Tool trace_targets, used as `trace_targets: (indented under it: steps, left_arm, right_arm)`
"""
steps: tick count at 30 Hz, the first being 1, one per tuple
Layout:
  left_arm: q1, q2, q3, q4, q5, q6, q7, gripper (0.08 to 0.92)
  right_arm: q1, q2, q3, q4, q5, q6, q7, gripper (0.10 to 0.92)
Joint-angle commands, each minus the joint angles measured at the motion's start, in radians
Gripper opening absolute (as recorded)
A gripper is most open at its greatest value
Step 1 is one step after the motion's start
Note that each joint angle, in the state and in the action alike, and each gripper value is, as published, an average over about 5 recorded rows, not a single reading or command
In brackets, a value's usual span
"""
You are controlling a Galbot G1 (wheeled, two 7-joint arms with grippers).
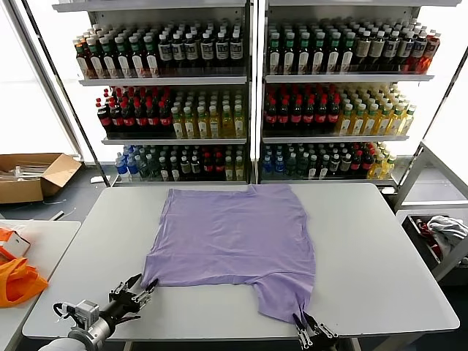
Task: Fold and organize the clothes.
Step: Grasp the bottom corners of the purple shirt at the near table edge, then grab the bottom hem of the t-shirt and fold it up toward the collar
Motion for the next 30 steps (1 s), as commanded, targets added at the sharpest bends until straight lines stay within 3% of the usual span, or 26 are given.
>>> trace_targets:
  steps: [1, 11, 23, 30]
  left_arm:
    - [-0.002, -0.004, 0.009, 0.009, -0.001, 0.004, -0.001, 0.381]
    - [0.006, -0.009, 0.010, -0.010, -0.020, 0.005, -0.006, 0.117]
    - [0.131, -0.084, -0.048, -0.232, -0.008, 0.040, -0.030, 0.094]
    - [0.258, -0.160, -0.076, -0.337, 0.031, 0.056, -0.032, 0.094]
  right_arm:
    - [-0.004, 0.002, -0.011, -0.005, -0.004, 0.010, -0.001, 0.111]
    - [-0.020, -0.044, 0.056, 0.035, 0.051, 0.083, -0.068, 0.106]
    - [-0.234, -0.143, 0.260, 0.175, 0.187, 0.135, -0.143, 0.106]
    - [-0.334, -0.097, 0.269, 0.241, 0.192, 0.227, -0.130, 0.106]
